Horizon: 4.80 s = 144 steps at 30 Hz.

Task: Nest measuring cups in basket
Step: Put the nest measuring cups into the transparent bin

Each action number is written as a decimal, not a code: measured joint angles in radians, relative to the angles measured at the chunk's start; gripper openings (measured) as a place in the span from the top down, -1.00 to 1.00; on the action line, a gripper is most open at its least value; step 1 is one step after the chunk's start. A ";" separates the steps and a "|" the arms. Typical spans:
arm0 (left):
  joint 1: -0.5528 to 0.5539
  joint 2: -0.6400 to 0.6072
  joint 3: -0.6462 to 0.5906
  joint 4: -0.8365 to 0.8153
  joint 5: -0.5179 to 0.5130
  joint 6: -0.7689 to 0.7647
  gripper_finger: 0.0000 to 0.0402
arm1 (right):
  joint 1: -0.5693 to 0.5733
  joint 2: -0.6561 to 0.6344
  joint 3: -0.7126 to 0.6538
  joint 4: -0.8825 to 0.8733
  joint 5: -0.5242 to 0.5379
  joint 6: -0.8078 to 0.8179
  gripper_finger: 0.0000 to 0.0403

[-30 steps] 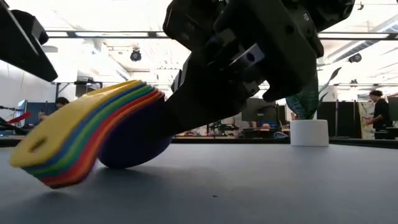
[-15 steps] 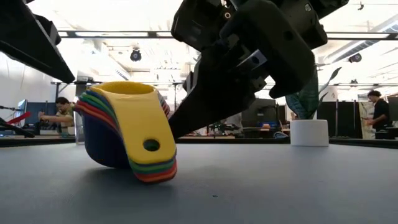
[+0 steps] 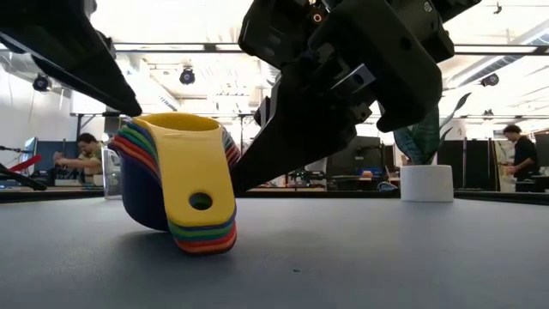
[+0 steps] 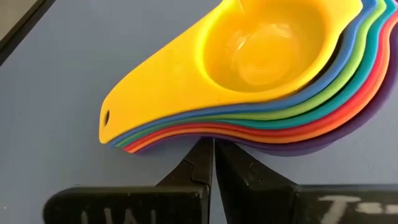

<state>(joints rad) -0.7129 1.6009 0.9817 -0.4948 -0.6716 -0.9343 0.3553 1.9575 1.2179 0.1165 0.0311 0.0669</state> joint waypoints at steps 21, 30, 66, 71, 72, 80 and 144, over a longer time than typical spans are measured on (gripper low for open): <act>0.058 0.003 0.000 0.211 0.045 0.265 -0.16 | 0.000 0.000 0.000 0.000 -0.001 0.001 0.96; 0.077 0.052 0.000 0.196 0.005 0.262 -0.16 | 0.000 0.000 0.000 0.000 -0.001 0.004 0.96; 0.062 -0.074 0.000 -0.194 -0.026 0.072 -0.16 | 0.002 0.000 0.000 0.024 -0.005 0.026 0.96; 0.002 -0.089 0.000 -0.184 -0.026 0.014 -0.16 | 0.002 0.000 0.000 0.041 -0.005 0.027 0.96; -0.016 -0.086 0.000 -0.170 -0.026 0.003 -0.15 | 0.002 0.000 0.000 0.044 -0.005 0.030 0.96; -0.166 -0.043 0.000 -0.142 -0.077 -0.156 -0.15 | 0.002 0.001 0.000 0.058 -0.005 0.054 0.96; -0.120 0.129 -0.001 -0.232 -0.024 -0.328 -0.15 | 0.044 0.250 0.321 -0.095 -0.107 0.011 0.96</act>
<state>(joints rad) -0.8328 1.7301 0.9810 -0.7270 -0.6954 -1.2623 0.3993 2.2078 1.5384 0.0219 -0.0754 0.0782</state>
